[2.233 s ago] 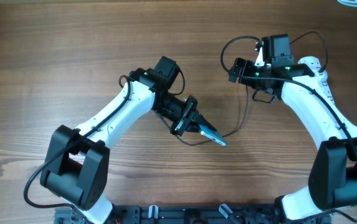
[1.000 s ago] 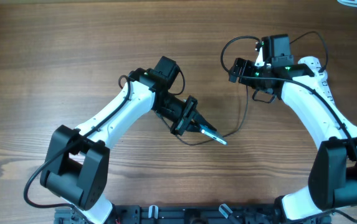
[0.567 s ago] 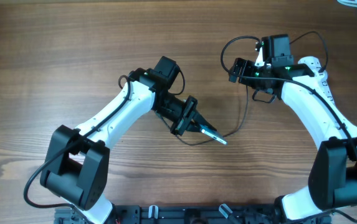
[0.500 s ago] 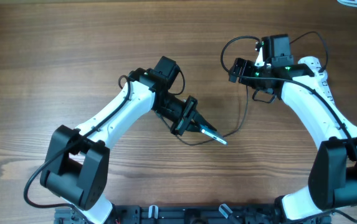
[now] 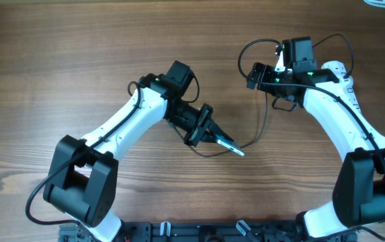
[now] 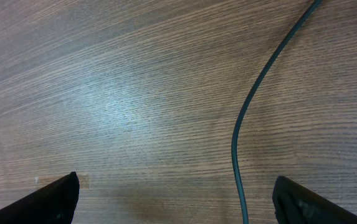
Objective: Plug charger to phone and switch on socket
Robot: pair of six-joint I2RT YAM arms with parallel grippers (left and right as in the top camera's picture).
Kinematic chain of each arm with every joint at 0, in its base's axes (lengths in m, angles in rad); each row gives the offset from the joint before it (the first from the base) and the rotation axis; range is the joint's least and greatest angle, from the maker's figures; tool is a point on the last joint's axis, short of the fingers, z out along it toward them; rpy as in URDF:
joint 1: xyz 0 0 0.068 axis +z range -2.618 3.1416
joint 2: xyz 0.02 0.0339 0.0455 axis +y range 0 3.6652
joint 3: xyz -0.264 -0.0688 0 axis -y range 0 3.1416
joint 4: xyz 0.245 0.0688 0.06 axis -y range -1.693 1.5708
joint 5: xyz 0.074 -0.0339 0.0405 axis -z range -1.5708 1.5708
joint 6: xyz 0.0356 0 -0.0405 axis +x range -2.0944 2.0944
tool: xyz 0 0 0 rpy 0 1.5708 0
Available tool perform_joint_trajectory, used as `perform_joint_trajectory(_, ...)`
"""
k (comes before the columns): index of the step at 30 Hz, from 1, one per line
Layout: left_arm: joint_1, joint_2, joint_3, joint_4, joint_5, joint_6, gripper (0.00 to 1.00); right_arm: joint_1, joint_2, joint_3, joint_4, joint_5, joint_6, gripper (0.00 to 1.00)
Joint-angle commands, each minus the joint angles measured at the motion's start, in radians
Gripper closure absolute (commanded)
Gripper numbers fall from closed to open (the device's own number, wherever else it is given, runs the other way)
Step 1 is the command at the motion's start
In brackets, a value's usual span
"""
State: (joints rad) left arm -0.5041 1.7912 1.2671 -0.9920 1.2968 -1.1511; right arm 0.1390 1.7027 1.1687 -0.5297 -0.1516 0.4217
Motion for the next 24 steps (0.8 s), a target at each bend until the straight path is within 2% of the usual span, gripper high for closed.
perform_joint_trajectory(1,-0.003,-0.026,0.01,-0.003,0.049,-0.01,0.96,0.0,0.014,0.002,0.006,0.017,0.007,0.0)
perform_joint_trajectory(24,0.038,-0.026,0.01,-0.004,0.049,-0.01,0.96,0.0,0.014,0.002,0.006,0.017,0.007,0.0)
